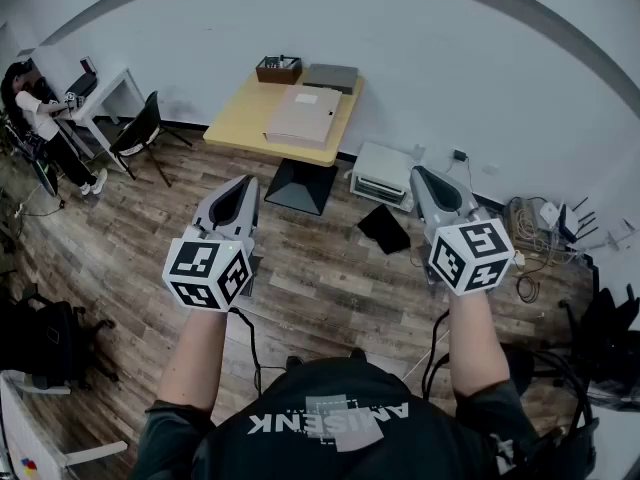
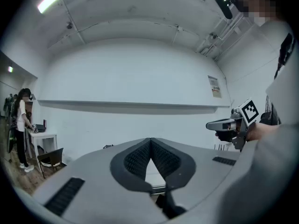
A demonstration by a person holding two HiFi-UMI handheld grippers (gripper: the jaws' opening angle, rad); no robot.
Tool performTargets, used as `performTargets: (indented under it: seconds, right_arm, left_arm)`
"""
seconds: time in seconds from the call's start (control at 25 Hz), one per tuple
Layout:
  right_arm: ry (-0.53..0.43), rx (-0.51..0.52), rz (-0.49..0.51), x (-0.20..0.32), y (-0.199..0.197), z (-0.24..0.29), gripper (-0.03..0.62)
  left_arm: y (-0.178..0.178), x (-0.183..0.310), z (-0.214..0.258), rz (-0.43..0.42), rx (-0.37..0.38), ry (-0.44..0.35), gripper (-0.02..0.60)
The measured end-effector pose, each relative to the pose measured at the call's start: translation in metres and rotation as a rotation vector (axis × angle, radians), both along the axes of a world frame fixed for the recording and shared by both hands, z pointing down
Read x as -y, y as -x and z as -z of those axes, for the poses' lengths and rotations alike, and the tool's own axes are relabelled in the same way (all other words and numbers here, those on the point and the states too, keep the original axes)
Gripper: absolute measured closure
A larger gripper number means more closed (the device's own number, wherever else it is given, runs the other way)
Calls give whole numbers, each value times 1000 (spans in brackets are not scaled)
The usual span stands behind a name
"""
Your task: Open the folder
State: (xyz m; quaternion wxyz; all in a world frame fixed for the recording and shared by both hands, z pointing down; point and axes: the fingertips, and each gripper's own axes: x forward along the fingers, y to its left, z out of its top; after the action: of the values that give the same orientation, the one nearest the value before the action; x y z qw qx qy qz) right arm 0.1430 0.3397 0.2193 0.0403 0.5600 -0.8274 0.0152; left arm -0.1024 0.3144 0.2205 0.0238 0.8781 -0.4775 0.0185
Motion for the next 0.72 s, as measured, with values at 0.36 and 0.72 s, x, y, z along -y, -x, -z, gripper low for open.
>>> performTargets:
  seconds: [0.36, 0.72]
  right_arm:
    - [-7, 2, -3, 0, 7, 2, 589]
    - [-12, -1, -6, -3, 20, 1, 589]
  left_arm:
    - [9, -2, 0, 4, -30, 0, 581]
    - [16, -8, 0, 1, -19, 1, 581]
